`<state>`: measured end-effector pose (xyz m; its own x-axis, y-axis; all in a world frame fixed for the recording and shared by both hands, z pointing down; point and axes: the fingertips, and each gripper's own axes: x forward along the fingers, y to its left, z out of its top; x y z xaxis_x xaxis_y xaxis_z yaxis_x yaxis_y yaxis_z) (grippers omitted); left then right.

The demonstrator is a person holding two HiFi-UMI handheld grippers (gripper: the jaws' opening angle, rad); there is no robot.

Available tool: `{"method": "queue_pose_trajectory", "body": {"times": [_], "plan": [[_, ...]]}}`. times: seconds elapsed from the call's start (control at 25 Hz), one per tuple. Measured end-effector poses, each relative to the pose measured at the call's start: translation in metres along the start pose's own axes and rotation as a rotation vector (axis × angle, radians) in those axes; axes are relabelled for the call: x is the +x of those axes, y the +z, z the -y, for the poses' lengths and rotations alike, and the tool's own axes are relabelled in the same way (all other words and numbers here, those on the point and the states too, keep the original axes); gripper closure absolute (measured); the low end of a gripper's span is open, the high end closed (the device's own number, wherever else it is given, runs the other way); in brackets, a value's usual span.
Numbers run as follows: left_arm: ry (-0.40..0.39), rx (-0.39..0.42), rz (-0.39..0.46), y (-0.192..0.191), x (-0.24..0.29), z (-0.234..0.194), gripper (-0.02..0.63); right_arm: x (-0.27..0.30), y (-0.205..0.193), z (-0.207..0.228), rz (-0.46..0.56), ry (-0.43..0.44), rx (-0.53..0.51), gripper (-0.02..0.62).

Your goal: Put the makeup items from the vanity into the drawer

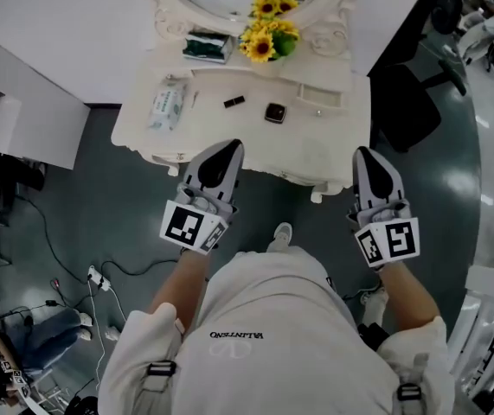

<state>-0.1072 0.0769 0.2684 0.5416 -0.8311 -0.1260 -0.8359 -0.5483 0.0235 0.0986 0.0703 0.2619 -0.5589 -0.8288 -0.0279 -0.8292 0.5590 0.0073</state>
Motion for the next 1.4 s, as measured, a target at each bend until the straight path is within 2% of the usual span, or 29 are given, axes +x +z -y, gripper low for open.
{"method": "queue_pose_trajectory", "body": {"times": [0.36, 0.84, 1.2, 1.4], "plan": [[0.048, 0.002, -0.03, -0.018, 0.045, 0.011, 0.614, 0.025, -0.018, 0.041, -0.024, 0.073, 0.021, 0.586], [0.058, -0.018, -0.084, -0.047, 0.07, 0.004, 0.611, 0.05, -0.043, 0.045, -0.062, 0.098, 0.046, 0.586], [0.0, -0.029, -0.109, -0.073, 0.092, -0.023, 0.597, 0.092, -0.057, 0.04, -0.07, 0.063, 0.04, 0.586], [-0.033, -0.052, -0.134, -0.092, 0.104, -0.036, 0.586, 0.115, -0.073, 0.034, -0.114, 0.055, 0.051, 0.586]]}}
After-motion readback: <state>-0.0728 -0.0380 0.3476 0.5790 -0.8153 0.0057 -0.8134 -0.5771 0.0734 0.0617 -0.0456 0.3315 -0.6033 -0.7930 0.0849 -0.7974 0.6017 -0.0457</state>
